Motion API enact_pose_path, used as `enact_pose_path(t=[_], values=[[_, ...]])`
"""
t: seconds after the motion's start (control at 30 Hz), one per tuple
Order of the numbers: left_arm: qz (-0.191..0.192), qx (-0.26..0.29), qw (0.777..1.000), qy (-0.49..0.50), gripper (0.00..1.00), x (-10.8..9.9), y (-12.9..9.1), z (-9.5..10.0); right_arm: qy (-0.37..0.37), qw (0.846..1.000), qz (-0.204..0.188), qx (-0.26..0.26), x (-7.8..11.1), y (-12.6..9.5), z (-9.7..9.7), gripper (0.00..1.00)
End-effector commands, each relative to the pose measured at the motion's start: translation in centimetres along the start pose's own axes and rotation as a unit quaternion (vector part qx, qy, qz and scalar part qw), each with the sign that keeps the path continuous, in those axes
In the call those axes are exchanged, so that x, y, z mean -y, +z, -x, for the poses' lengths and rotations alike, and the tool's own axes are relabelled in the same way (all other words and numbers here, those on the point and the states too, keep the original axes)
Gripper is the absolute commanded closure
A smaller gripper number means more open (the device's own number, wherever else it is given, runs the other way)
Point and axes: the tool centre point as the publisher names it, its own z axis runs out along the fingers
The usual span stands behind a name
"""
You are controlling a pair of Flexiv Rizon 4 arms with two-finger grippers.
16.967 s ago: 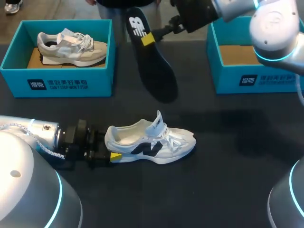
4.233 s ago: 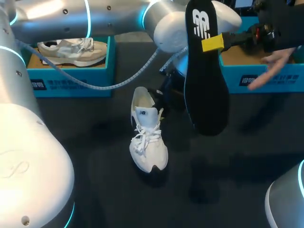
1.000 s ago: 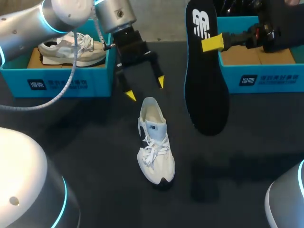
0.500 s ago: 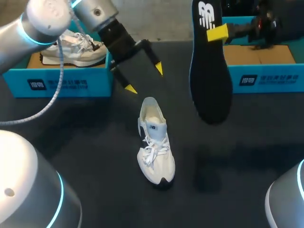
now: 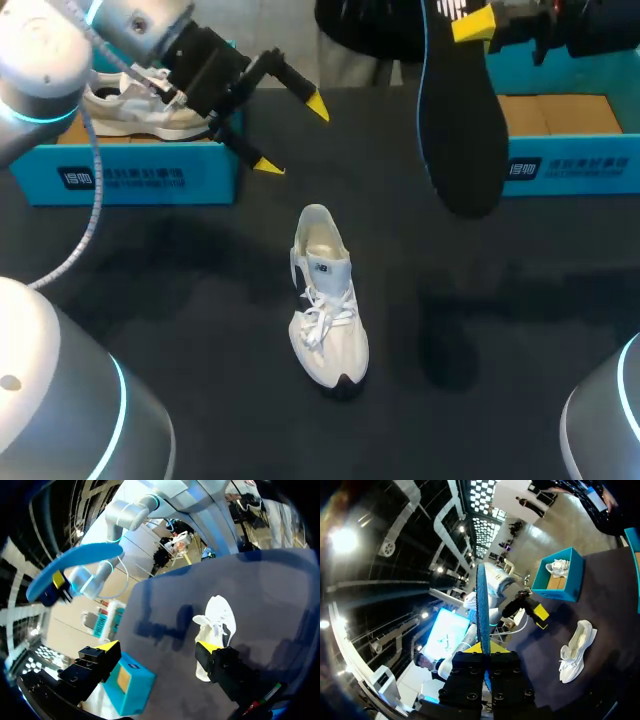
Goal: Take the shoe out of the shoebox, open the shoe tongue, remove and reinsert the insole, then place the shoe into the shoebox
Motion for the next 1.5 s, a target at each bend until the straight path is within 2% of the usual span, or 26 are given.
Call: enact_pose_path(t=[0.03,0.43,0.7,1.07,1.37,1.5], values=[[0.009,0.107,0.994,0.017,0.00,1.4,-0.8,-0.1,0.021,0.999,-0.040,-0.002,-1.3,-0.2,0.6,1.00],[0.020,0.188,0.976,0.107,0.00,3.3,-2.2,2.7,0.123,0.990,-0.069,-0.007,-3.7,0.0,3.8,1.00],[0.041,0.240,0.959,0.142,0.00,4.1,-2.8,3.9,0.183,0.982,-0.050,-0.012,-3.9,0.1,6.1,1.00],[0.046,0.285,0.940,0.183,0.00,5.5,-2.2,5.5,0.226,0.974,-0.024,-0.020,-4.6,2.1,8.4,1.00],[0.042,0.294,0.933,0.202,0.00,6.2,-1.4,6.2,0.239,0.971,-0.015,-0.018,-6.5,3.2,9.1,1.00],[0.043,0.304,0.928,0.211,0.00,6.5,-1.4,6.6,0.243,0.970,-0.018,-0.020,-6.7,3.8,9.6,1.00]])
